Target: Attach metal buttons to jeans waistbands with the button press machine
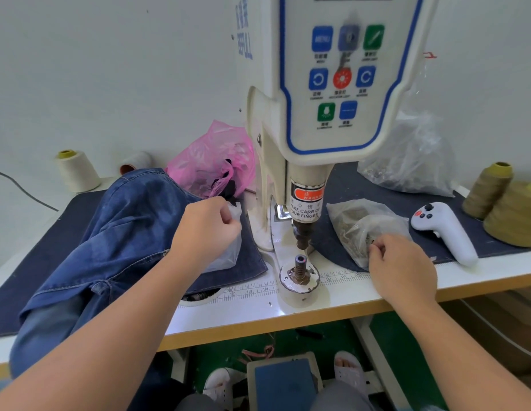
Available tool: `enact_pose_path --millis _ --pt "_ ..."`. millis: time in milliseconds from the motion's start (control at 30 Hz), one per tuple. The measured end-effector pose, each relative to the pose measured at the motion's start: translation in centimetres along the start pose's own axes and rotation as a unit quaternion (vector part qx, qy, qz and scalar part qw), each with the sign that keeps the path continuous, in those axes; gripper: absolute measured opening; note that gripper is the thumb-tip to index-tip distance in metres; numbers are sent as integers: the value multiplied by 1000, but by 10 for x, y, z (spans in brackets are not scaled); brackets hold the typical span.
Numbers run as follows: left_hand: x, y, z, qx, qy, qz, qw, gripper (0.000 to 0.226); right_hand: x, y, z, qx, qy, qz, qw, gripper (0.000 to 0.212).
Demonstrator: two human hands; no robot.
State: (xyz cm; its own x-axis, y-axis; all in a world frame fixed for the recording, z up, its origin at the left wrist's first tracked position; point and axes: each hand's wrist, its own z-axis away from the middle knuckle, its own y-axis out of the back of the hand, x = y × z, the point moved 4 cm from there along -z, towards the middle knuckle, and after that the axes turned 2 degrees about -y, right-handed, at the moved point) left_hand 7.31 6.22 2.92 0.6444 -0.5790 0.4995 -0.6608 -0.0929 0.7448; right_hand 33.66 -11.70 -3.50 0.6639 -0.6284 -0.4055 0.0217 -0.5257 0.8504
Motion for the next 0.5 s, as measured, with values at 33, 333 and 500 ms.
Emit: enact_pose_path --millis 33,333,500 --pt "0 1 1 10 9 23 1000 14 0 0 0 -1 -1 0 1000 23" --pt "32 -10 24 -69 -15 155 985 18 1 -1 -1 4 3 4 1000 22" --pt "47 -20 40 -137 -13 223 965 22 0 -1 -1 0 2 5 1000 22"
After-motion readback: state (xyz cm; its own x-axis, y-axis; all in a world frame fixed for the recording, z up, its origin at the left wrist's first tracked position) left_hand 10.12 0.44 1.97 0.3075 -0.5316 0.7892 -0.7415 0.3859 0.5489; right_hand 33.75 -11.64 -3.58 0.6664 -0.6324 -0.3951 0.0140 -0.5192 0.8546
